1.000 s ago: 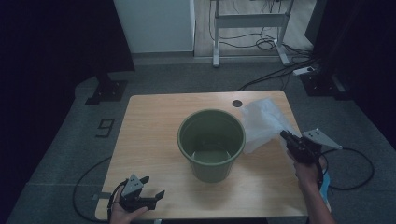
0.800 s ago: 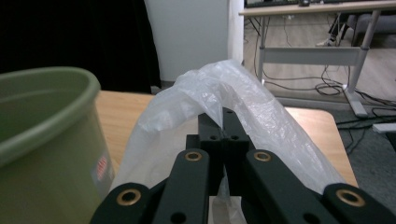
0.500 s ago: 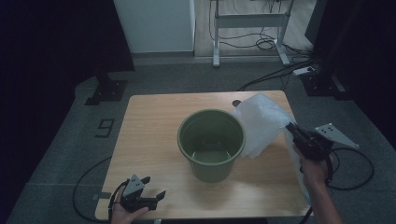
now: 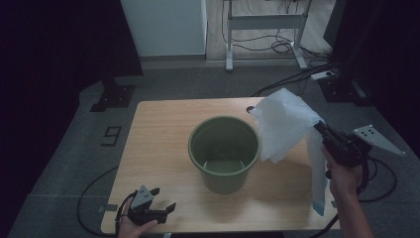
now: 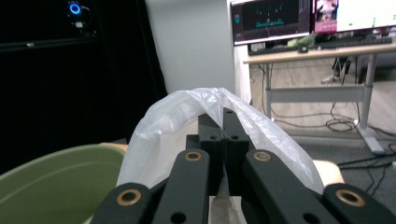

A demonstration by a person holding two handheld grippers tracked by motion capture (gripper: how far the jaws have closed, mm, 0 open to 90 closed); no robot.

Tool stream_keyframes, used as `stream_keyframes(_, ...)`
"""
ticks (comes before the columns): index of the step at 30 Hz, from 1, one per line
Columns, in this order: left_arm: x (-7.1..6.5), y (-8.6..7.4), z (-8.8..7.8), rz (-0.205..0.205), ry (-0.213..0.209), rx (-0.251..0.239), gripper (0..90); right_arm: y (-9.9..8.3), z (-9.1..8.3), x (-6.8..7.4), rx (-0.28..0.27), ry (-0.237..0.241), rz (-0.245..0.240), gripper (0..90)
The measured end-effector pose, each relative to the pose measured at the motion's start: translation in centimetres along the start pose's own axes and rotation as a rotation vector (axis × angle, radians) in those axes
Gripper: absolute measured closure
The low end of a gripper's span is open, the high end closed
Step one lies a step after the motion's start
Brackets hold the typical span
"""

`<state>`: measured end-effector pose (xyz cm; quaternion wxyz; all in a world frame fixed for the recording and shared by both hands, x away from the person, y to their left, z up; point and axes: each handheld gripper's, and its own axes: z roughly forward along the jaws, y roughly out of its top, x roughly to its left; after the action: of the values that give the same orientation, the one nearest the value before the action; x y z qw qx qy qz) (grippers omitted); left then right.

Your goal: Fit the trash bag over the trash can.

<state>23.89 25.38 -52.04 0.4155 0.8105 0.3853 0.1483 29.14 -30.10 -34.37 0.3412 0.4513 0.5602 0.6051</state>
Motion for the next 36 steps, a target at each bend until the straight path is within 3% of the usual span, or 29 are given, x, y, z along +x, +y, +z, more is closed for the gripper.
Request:
stream_keyframes(11, 0.1, 0.0, 0.0, -0.003, -0.003, 0.001, 14.4, 3.3, -1.1, 1.3, -0.069, 0.031, -0.007, 88.7)
stream_keyframes(18, 0.1, 0.0, 0.0, -0.002, -0.004, 0.002, 14.4, 5.1, -1.4, 3.2, -0.101, 0.077, -0.022, 88.7)
stream_keyframes(26, 0.1, 0.0, 0.0, -0.002, -0.003, 0.0, 14.4, 5.1, -0.7, 5.2, -0.089, 0.125, -0.045, 88.7)
stream_keyframes(36, 0.2, 0.0, -0.1, 0.0, -0.003, 0.001, 14.4, 3.1, 1.6, 7.4, -0.04, 0.168, -0.046, 88.7)
